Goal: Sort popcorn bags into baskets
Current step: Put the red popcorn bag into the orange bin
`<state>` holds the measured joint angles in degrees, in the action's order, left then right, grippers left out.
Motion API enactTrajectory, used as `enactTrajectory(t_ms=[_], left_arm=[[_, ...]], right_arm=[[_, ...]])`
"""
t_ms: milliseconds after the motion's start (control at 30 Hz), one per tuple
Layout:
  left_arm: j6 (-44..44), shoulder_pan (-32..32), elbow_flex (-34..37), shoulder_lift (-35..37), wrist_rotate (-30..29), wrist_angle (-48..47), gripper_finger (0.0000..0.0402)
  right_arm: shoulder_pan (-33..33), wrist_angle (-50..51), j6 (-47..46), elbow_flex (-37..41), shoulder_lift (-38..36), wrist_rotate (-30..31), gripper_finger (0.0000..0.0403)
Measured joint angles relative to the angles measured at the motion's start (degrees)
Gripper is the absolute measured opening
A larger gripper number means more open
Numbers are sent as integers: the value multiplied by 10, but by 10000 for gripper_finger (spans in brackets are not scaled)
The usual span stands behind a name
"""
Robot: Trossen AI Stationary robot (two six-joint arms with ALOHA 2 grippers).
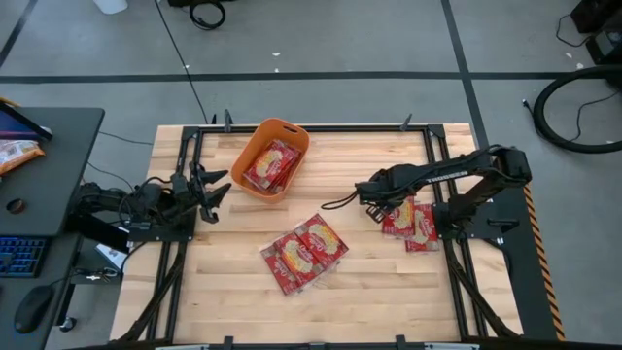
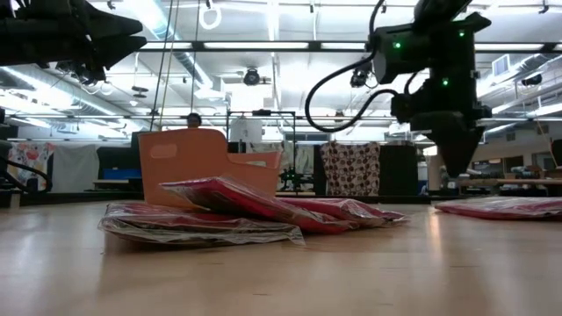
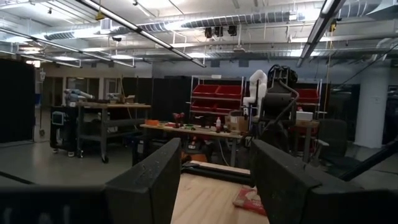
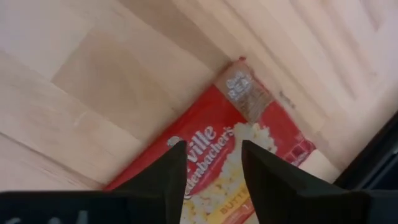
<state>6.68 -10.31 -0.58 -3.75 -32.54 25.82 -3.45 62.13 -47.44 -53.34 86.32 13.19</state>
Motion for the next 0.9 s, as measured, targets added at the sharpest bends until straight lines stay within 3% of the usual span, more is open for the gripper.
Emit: enactTrajectory(t_ms=[300,500,700,900], left_arm=[[0,0,0,0,0,0,194],[0,0,0,0,0,-1,194],[0,0,0,0,0,-1,194],[0,0,0,0,0,-1,194]], right_arm=[[-1,-4,-41,0,51,-30,208],[-3,-9,-34,0,94,-56,218],[-11,-11,-5,18,118,-85,198],[-9,-24,8,28,116,-87,143]])
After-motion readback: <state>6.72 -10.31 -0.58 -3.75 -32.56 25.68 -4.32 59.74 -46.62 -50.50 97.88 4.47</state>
